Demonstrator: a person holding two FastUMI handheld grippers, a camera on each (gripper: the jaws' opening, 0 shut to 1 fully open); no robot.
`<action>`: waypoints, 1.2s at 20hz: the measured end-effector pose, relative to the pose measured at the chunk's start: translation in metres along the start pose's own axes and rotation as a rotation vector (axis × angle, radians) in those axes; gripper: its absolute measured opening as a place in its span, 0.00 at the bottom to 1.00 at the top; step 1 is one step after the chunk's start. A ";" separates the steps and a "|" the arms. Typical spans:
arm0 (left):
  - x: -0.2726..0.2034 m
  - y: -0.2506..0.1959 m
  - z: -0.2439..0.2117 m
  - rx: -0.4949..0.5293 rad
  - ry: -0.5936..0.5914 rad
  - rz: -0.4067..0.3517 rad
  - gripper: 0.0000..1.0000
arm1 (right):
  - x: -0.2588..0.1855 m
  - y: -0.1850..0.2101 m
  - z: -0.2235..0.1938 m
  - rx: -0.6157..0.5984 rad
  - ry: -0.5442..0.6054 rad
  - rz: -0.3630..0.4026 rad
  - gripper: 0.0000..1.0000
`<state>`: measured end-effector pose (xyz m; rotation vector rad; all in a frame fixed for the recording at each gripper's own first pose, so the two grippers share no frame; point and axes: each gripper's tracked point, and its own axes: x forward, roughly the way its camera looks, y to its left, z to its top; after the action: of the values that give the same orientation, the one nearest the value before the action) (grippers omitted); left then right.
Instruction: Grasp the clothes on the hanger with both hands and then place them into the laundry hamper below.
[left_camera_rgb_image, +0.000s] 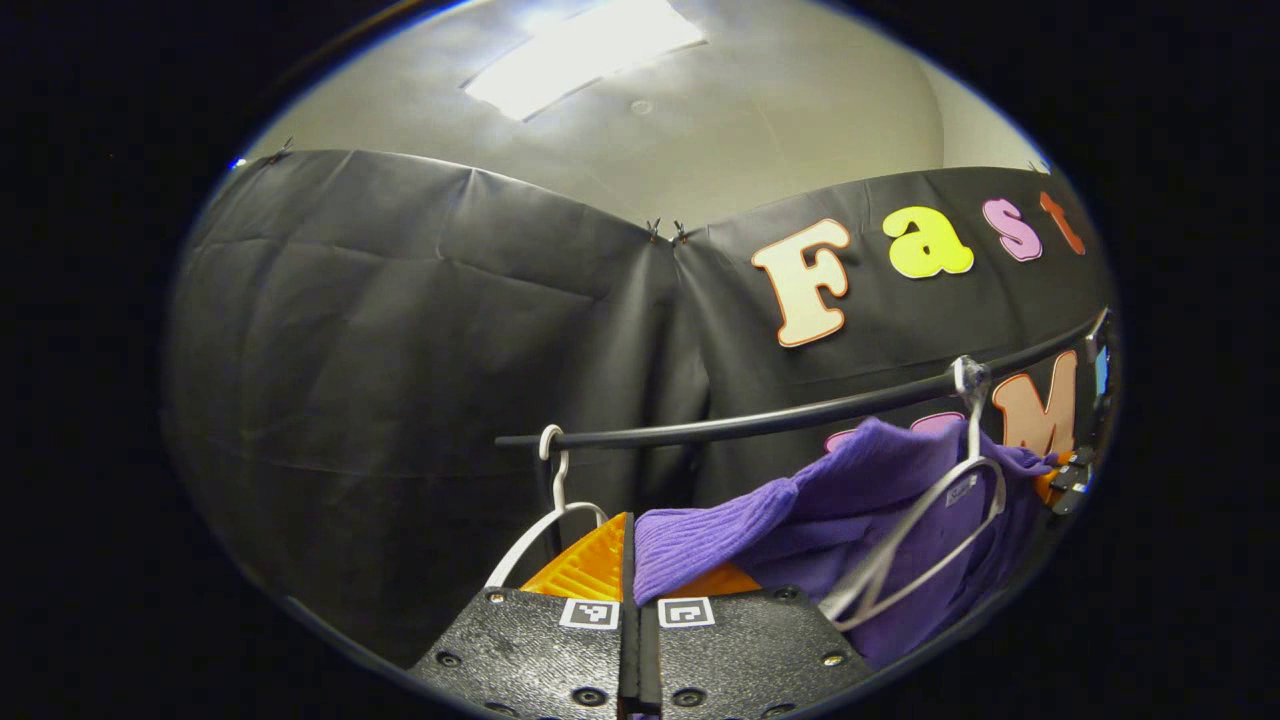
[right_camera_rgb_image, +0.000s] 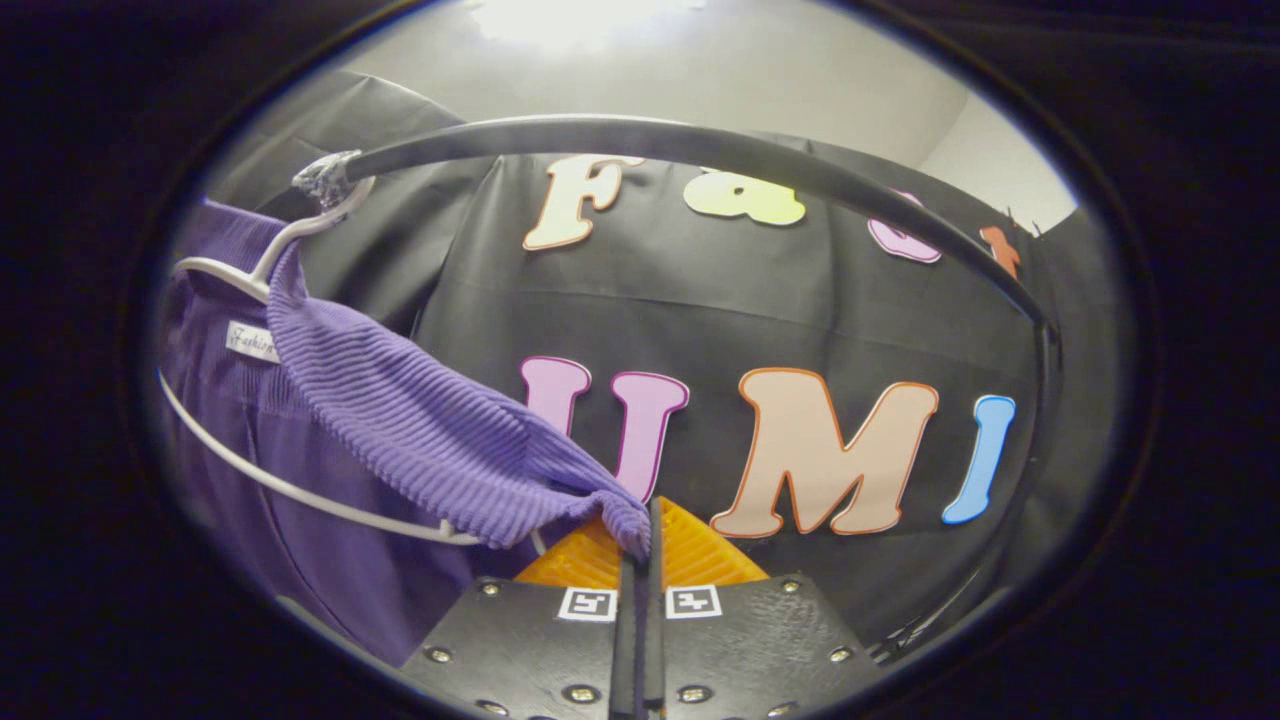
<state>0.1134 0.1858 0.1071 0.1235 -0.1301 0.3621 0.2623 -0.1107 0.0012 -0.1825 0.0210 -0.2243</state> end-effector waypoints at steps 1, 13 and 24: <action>0.004 0.001 0.000 0.010 -0.006 -0.003 0.00 | 0.002 0.000 0.002 -0.005 -0.005 0.001 0.04; -0.004 -0.011 -0.066 0.012 0.058 -0.076 0.01 | 0.045 0.002 -0.022 -0.005 0.047 0.007 0.04; -0.030 -0.024 -0.126 -0.041 0.182 -0.094 0.00 | 0.039 0.013 -0.103 -0.012 0.207 0.023 0.04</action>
<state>0.1074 0.1713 -0.0236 0.0556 0.0479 0.2750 0.2985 -0.1256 -0.1027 -0.1706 0.2302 -0.2192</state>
